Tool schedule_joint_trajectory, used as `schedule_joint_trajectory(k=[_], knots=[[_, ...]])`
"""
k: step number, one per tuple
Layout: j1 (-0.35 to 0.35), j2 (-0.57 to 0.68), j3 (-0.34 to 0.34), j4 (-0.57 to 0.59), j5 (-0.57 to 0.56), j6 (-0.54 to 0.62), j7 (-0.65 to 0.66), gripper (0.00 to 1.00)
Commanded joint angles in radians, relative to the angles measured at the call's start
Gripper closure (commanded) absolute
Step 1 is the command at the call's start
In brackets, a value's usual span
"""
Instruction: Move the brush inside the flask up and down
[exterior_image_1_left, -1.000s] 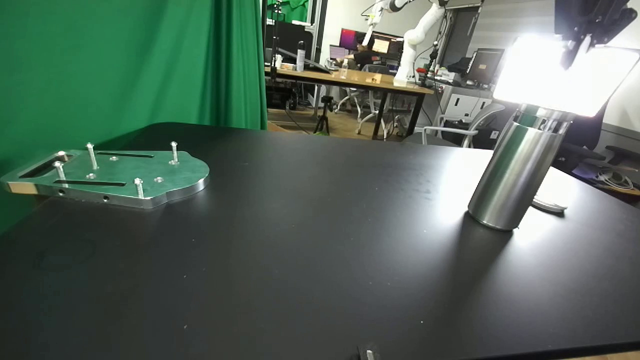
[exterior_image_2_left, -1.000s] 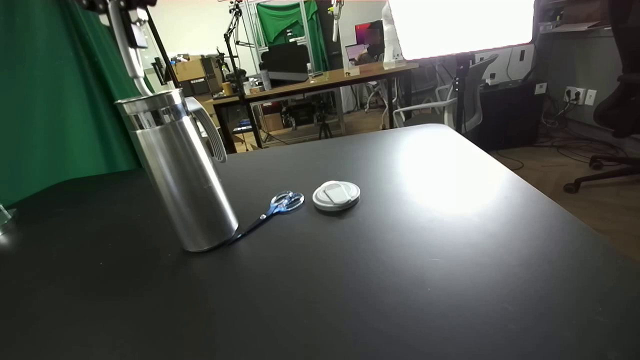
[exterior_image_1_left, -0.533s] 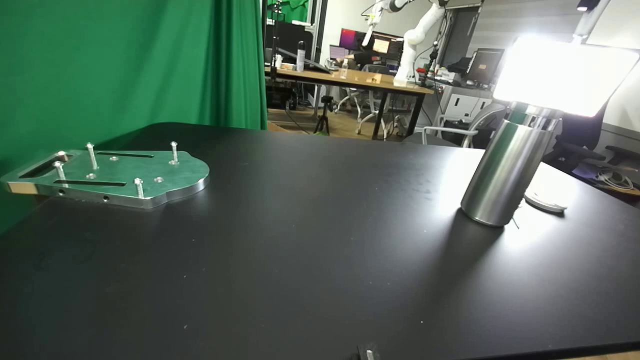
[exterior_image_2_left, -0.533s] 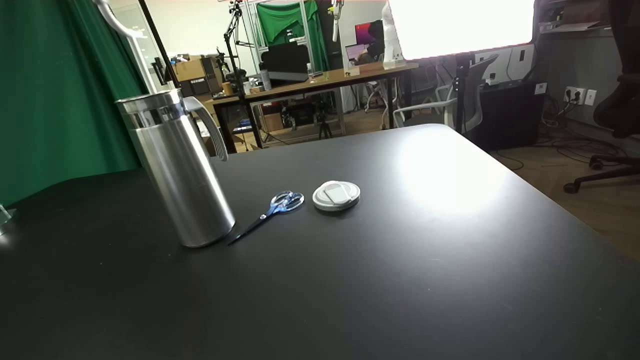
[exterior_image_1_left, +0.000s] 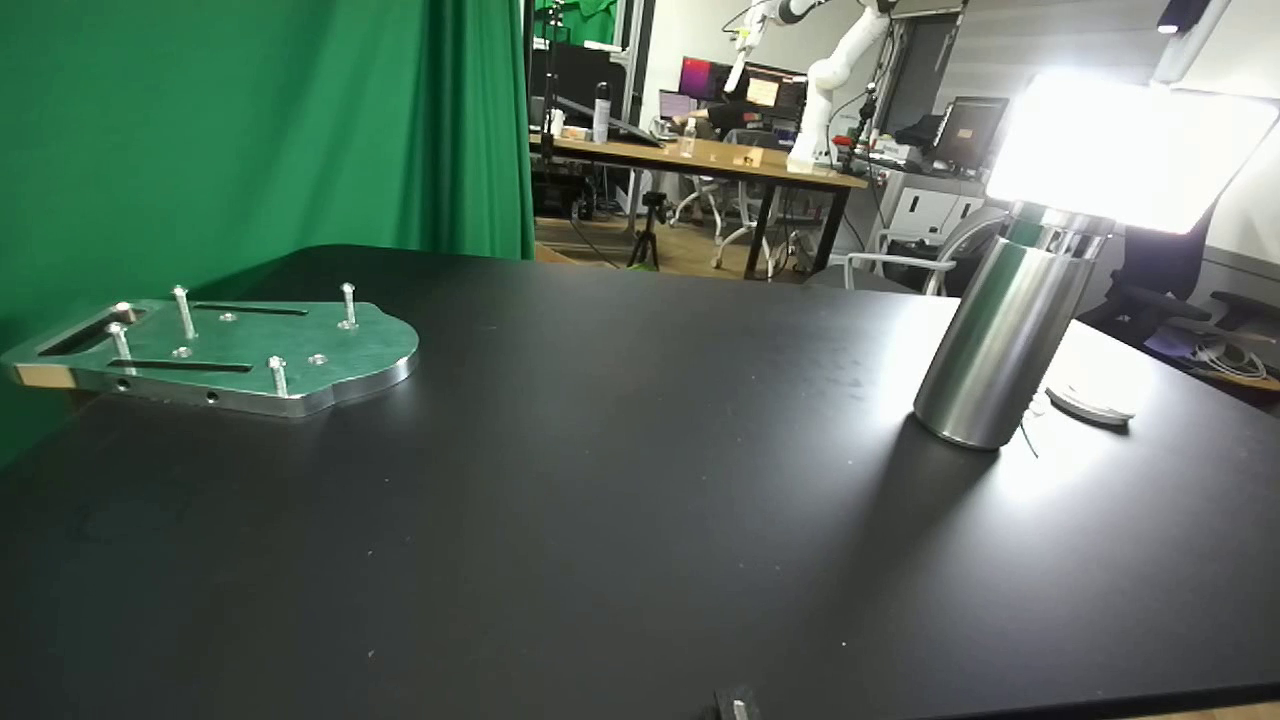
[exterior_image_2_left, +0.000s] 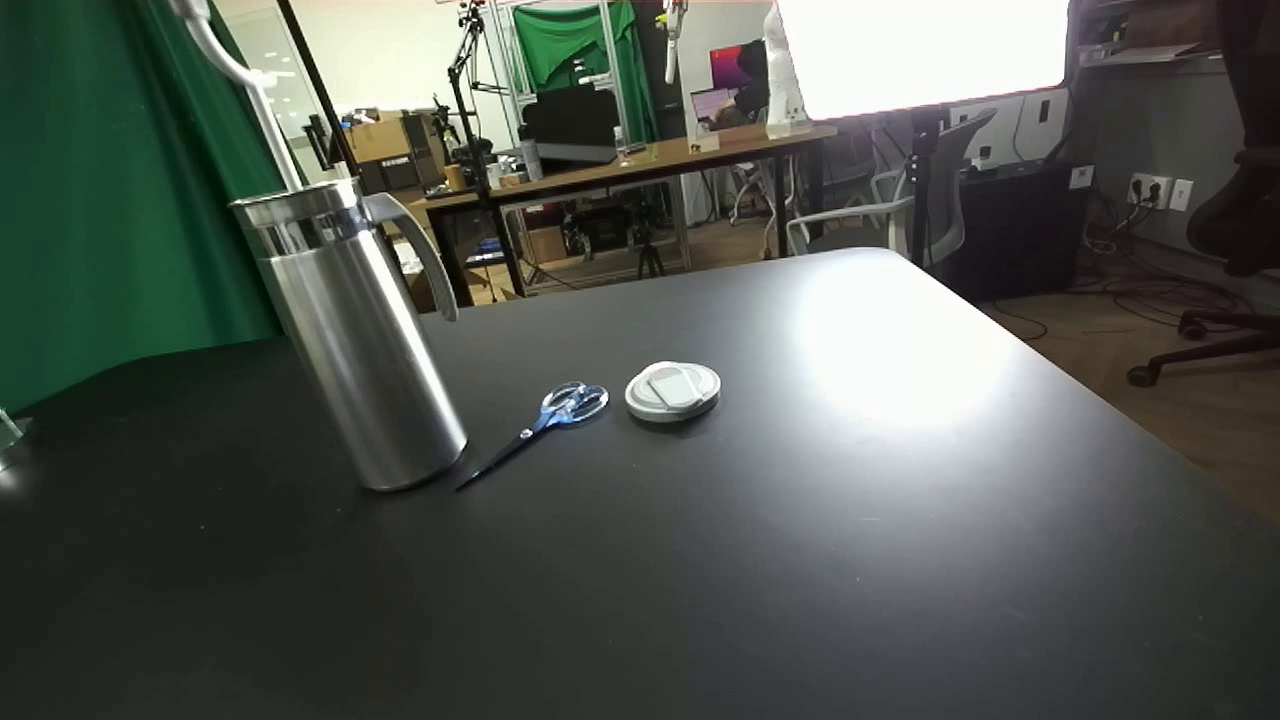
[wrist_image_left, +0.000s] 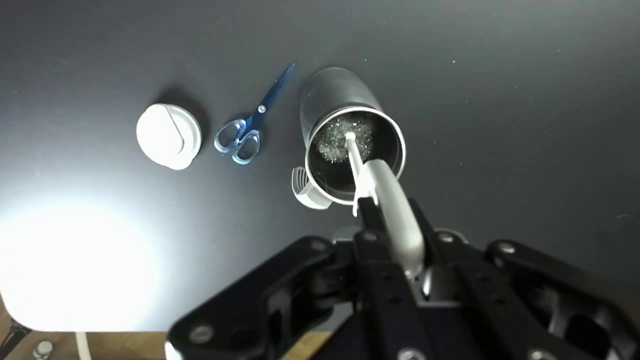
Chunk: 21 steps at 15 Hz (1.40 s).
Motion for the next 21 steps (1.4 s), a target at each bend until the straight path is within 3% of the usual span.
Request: schedule_joint_trajectory(k=[1,9,21], knots=[[0.003,0.094,-0.003,-0.010,-0.024,0.030,0.047,0.96],[-0.002,0.254,0.002,0.014,-0.028,0.056,0.061,0.96],[0.007,0.011,0.002,0.013,-0.019,0.003,0.037,0.96]])
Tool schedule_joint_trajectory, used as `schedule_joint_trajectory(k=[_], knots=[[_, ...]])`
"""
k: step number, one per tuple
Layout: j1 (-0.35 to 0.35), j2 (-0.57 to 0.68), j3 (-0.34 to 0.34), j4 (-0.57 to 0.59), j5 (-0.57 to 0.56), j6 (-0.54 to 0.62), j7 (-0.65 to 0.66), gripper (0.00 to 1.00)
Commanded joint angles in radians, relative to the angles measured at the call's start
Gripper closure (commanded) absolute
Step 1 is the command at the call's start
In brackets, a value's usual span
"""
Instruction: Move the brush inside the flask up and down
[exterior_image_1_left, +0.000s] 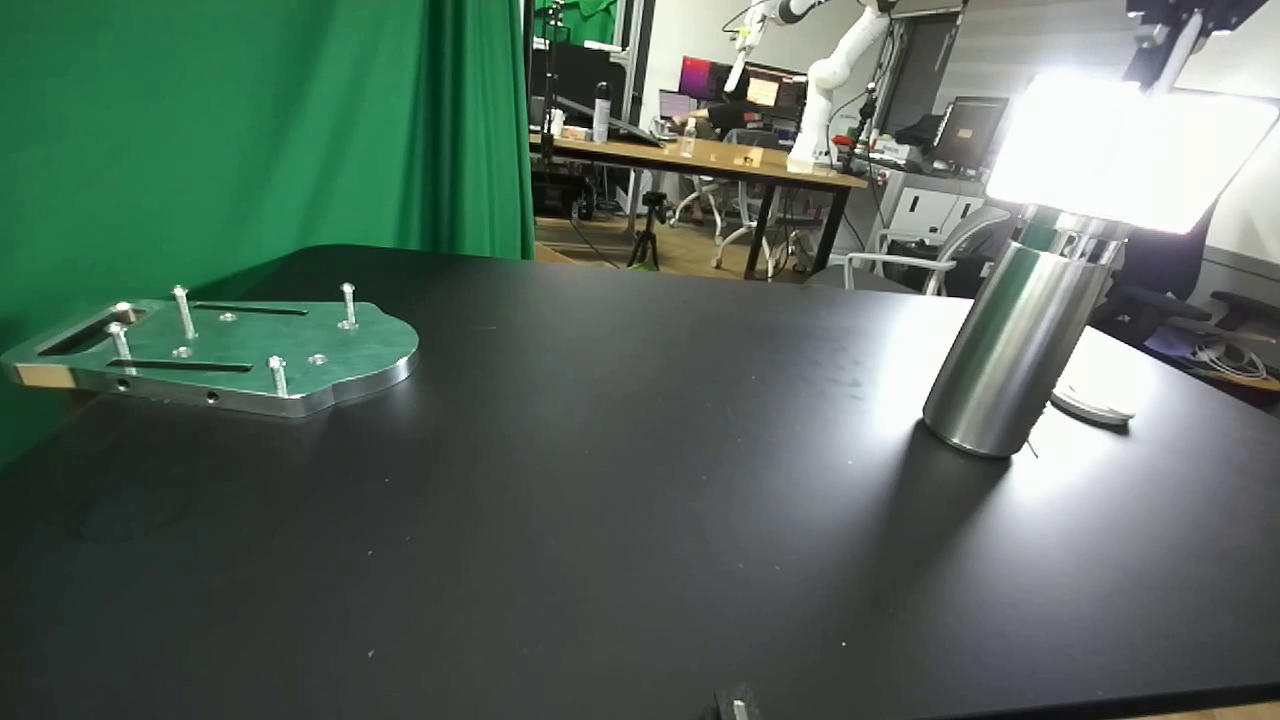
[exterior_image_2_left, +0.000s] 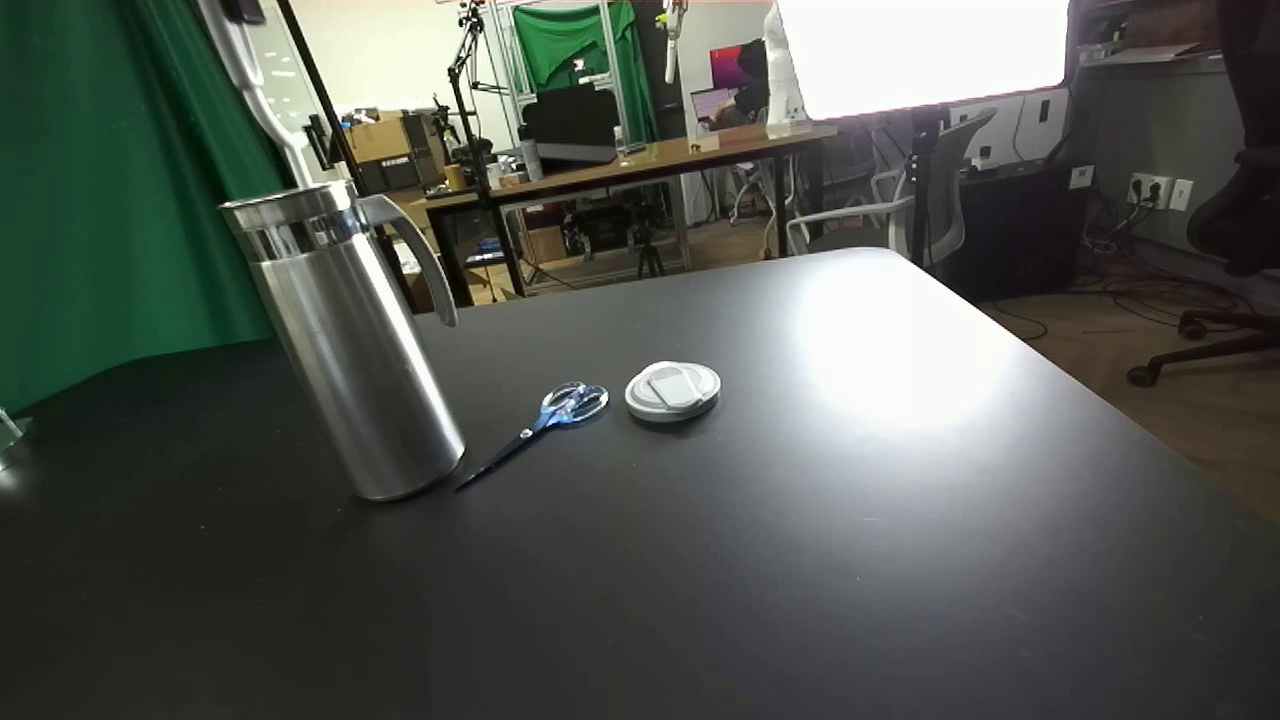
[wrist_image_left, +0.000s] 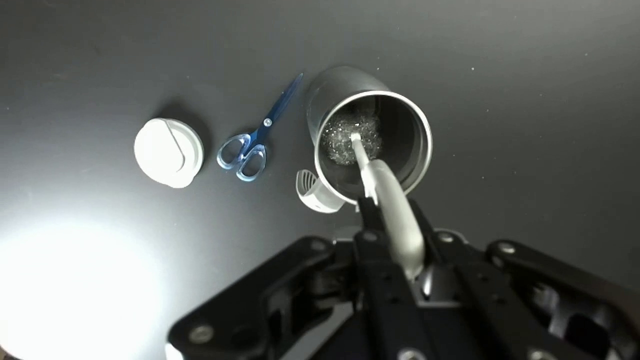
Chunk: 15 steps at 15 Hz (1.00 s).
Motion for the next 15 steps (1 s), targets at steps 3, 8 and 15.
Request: schedule_joint_trajectory(k=[3,8,15], knots=[[0.010,-0.136,-0.003,0.001,-0.002,-0.051,0.014,0.96],[0.014,-0.135,-0.007,-0.022,-0.005,-0.039,0.015,0.96],[0.008,-0.002,-0.008,-0.042,-0.003,-0.023,0.023,0.96]])
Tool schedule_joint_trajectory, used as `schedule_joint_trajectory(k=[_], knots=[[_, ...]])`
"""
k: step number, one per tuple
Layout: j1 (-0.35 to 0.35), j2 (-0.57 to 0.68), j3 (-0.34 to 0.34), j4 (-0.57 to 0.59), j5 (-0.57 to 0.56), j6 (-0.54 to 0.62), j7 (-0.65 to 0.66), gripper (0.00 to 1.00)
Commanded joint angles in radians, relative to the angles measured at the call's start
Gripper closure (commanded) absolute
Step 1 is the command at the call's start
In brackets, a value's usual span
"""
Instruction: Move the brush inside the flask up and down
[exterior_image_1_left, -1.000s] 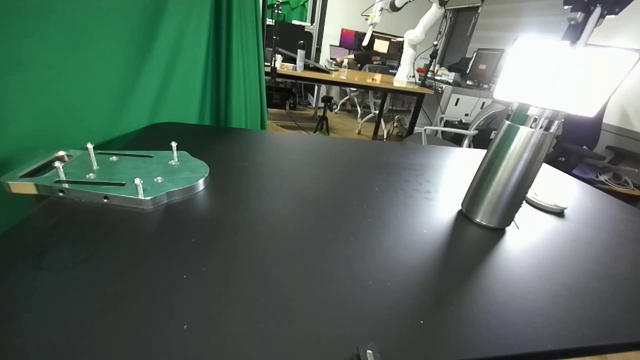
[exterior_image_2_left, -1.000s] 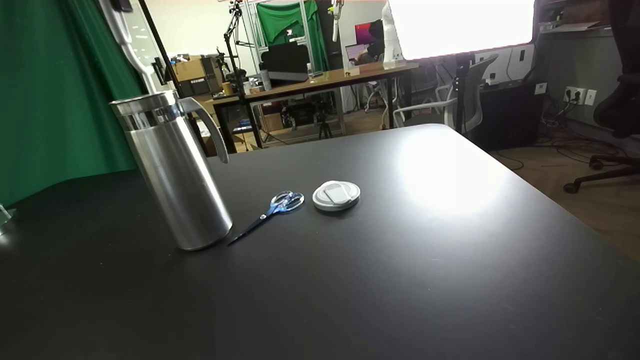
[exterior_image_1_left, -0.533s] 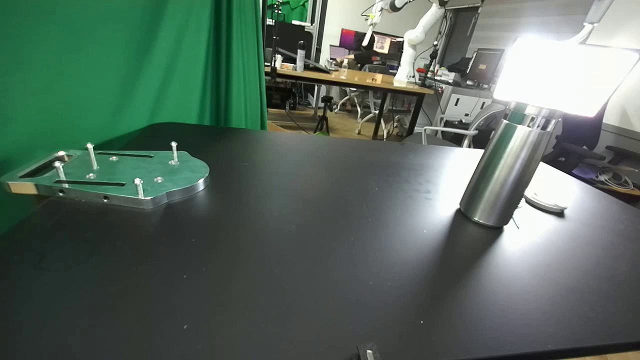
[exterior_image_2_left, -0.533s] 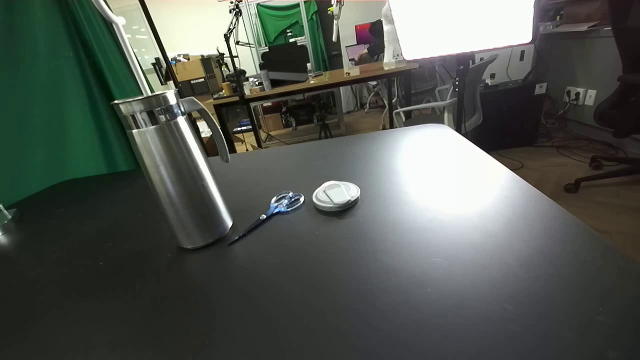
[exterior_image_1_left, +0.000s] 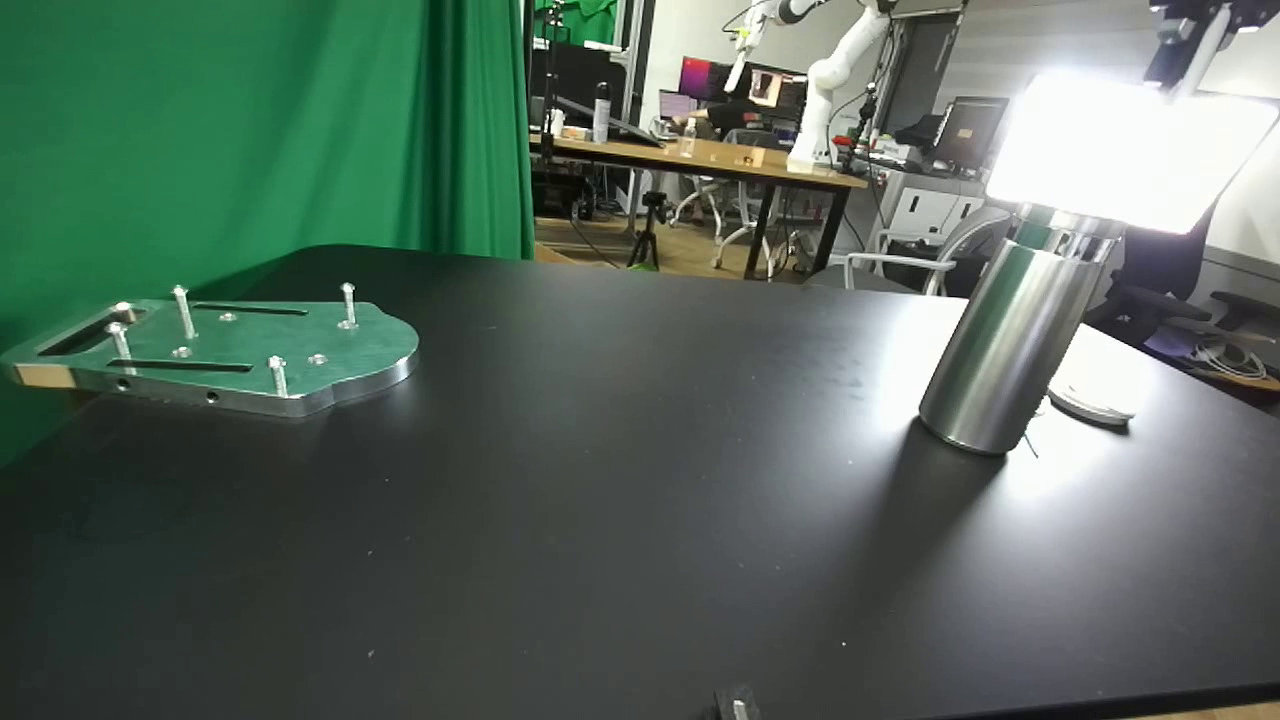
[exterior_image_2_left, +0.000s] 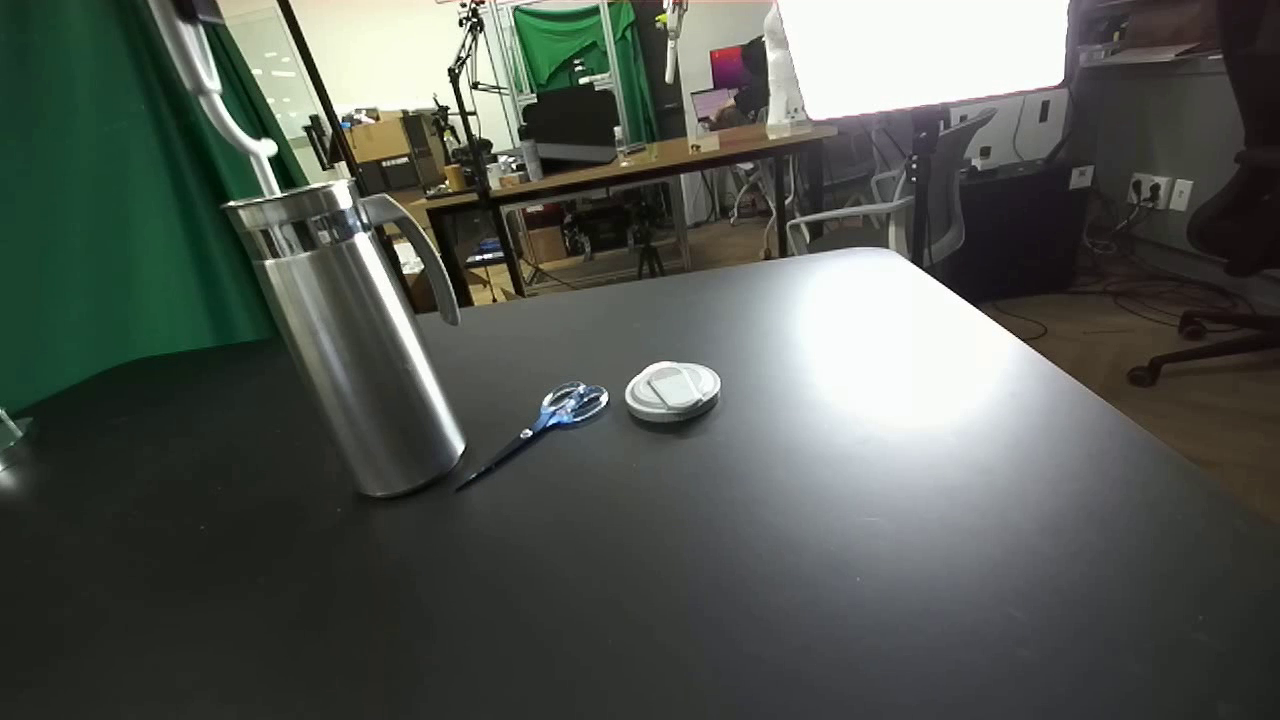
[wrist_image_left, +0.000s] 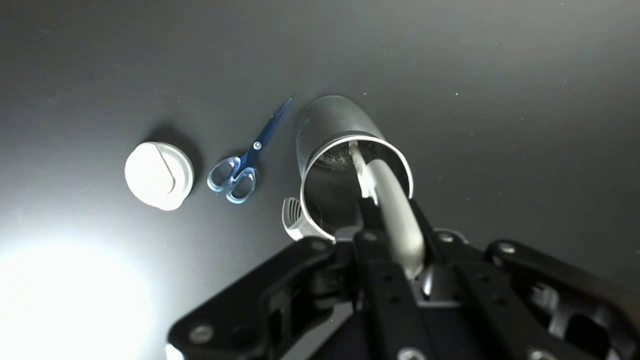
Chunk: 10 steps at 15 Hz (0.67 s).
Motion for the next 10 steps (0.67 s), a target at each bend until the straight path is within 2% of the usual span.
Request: schedule_joint_trajectory(k=[1,3,4,6,10], knots=[[0.003,0.061,-0.007,0.012,-0.002,0.012,0.023,0.96],[0.001,0.081,-0.006,0.014,-0.002,0.014,0.021,0.96],[0.000,0.086,-0.005,0.014,-0.005,0.015,0.024,0.60],[-0.002,0.088,-0.005,0.014,-0.005,0.008,0.023,0.54],[-0.008,0.045,-0.003,0.012,-0.019,-0.014,0.032,0.27]])
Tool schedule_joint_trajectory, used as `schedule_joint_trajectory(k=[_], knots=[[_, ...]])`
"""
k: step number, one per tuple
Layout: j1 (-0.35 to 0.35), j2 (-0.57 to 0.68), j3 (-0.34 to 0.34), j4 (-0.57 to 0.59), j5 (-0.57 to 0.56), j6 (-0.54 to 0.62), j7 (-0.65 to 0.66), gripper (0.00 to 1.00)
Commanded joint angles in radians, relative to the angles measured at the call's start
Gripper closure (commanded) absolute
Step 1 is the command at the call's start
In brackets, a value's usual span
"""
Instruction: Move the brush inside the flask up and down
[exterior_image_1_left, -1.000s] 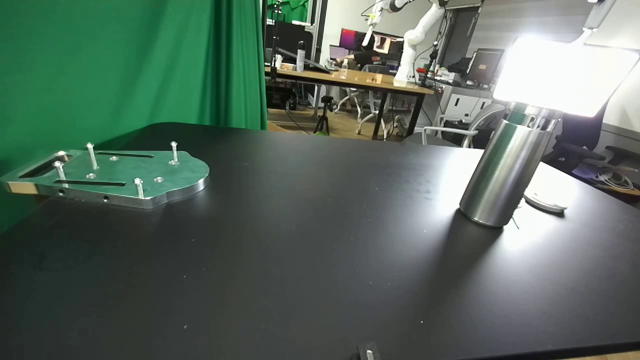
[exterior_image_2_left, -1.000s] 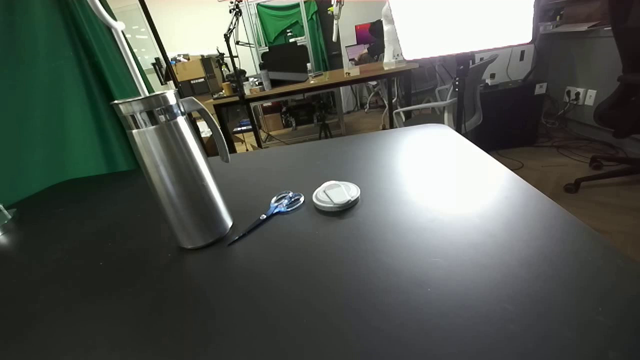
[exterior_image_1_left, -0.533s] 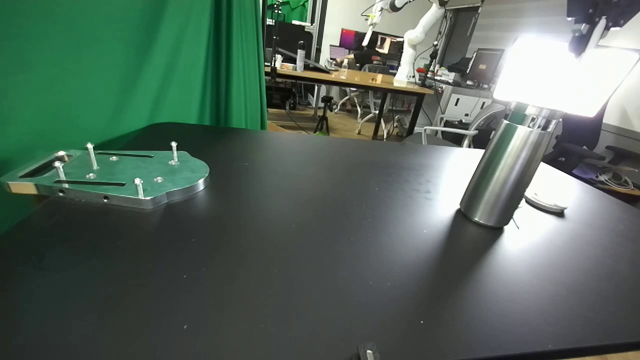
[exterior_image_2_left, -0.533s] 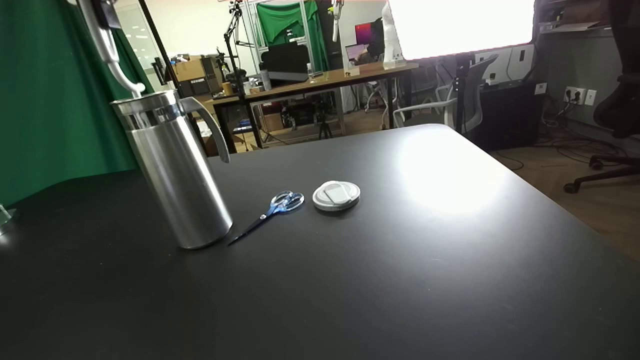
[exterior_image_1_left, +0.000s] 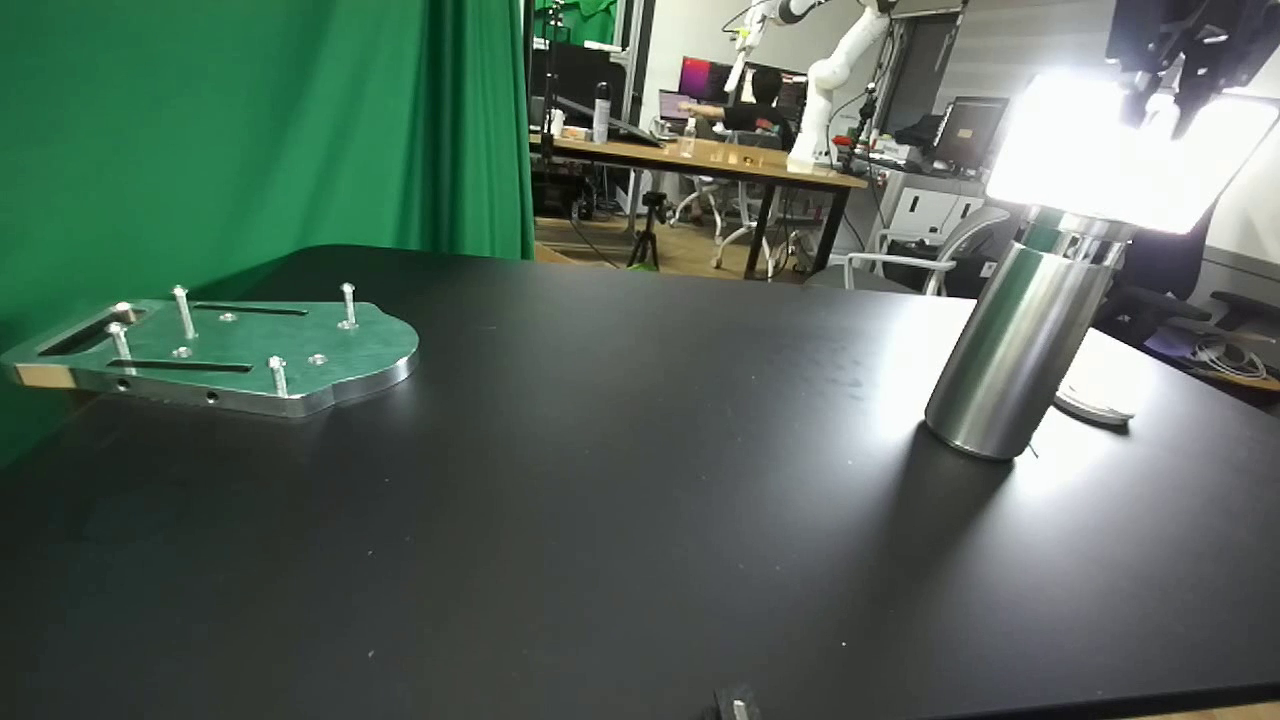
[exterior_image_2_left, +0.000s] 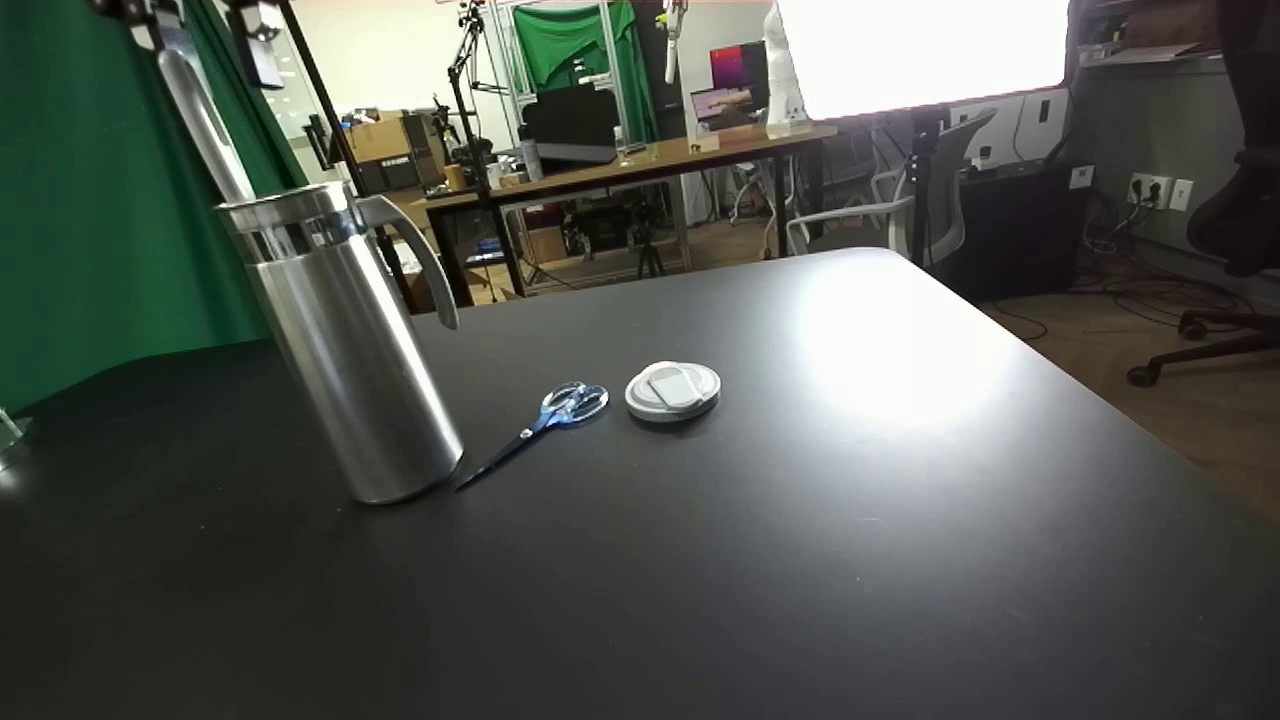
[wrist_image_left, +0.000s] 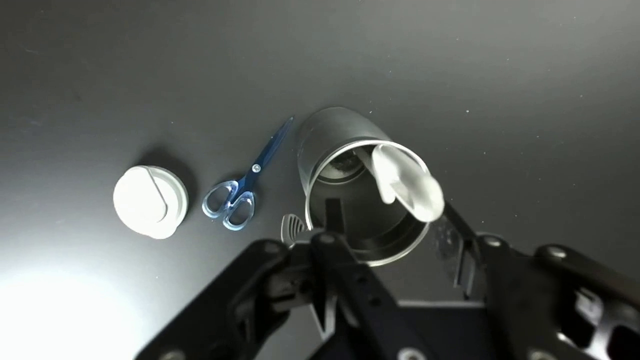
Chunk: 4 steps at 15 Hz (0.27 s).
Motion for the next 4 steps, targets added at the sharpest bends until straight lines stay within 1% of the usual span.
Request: schedule_joint_trajectory(k=[1,2,4], knots=[[-0.003,-0.054,-0.002,0.006,-0.021,-0.043,0.032,0.19],[0.004,-0.015,-0.006,0.003,-0.004,-0.011,0.002,0.38],[0.004,-0.035,-0.007,0.003,-0.005,-0.021,0.002,0.24]])
